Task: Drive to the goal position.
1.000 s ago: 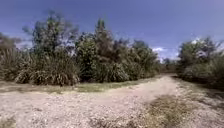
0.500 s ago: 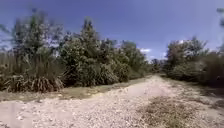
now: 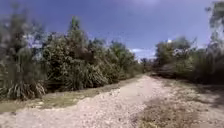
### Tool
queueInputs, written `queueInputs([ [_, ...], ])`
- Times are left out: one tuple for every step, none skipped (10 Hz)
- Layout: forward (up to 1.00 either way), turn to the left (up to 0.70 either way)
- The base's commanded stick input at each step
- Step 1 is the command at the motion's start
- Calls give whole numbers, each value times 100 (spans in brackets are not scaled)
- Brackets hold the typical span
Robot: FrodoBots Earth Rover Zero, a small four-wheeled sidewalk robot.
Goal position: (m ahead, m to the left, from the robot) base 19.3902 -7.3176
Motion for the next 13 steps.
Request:
queueInputs([
  [70, 0],
  [70, -2],
  [70, -18],
  [70, -35],
  [70, -35],
  [70, -35],
  [70, -35],
  [70, -35],
  [70, -35],
  [70, -35],
  [70, -35],
  [70, 0],
  [70, 0],
])
